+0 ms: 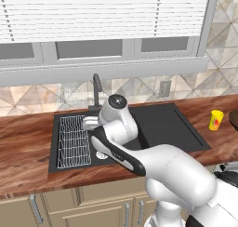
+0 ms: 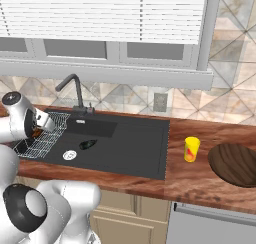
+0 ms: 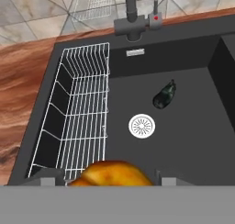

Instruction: Remove the eggplant and peach from the sink. Then move the bowl and cup from the counter to the sink for washing.

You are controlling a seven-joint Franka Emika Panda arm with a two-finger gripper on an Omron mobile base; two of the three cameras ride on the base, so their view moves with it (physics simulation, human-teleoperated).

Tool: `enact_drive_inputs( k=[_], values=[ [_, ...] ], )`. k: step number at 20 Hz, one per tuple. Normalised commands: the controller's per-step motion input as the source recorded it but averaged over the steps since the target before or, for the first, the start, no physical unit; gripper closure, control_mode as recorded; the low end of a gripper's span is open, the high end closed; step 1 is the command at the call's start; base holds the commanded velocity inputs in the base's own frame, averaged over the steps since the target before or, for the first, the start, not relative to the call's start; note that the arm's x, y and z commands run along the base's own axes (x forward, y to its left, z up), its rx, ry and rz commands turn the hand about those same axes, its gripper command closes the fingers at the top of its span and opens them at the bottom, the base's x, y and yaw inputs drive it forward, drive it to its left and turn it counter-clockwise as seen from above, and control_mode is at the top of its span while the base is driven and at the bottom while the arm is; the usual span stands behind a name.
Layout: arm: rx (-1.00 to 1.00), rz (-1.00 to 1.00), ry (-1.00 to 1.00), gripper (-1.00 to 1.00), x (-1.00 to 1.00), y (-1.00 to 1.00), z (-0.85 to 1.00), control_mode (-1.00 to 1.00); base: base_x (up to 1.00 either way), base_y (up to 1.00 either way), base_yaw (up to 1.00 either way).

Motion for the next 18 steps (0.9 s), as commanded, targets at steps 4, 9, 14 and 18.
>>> enact_drive_inputs(
  k=[4,9,14,18],
  values=[
    [0.02,-0.02,0.00,1.00,0.00,0.31,0.05,-1.00,0.00,0.00,0.00],
    [0.00,-0.03,0.00,1.00,0.00,0.33,0.01,-1.00,0.00,0.00,0.00],
    [0.00,-0.04,0.00,1.00,0.00,0.36,0.00,-1.00,0.00,0.00,0.00],
    [0.00,-0.01,-0.02,1.00,0.03,0.38,0.00,-1.00,0.00,0.00,0.00]
  ],
)
